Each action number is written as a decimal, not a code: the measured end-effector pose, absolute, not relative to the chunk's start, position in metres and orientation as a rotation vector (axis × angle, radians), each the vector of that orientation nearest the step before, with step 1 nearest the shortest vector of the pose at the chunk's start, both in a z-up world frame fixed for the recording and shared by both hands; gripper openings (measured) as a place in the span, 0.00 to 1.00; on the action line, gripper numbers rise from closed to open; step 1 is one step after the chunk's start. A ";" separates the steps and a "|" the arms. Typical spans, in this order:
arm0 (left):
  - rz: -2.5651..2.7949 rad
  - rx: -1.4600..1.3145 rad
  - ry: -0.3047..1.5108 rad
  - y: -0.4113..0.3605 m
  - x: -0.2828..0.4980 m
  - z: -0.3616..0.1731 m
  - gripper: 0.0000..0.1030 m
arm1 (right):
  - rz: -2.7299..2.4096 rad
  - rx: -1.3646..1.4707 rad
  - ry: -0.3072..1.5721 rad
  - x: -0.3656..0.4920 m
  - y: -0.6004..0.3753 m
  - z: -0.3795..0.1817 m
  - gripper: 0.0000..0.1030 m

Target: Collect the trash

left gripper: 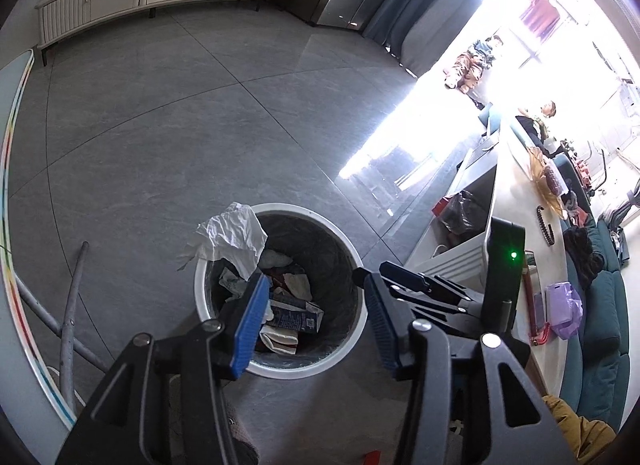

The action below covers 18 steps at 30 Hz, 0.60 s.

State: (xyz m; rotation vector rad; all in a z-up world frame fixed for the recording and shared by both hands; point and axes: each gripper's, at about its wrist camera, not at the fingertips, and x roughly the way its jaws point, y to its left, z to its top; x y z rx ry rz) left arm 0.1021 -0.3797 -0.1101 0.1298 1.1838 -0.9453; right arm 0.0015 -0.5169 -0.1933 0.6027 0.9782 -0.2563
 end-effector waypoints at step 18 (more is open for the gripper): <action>-0.591 0.077 0.815 -0.239 0.092 -0.021 0.55 | -0.209 0.380 0.828 0.009 -0.435 -0.088 0.60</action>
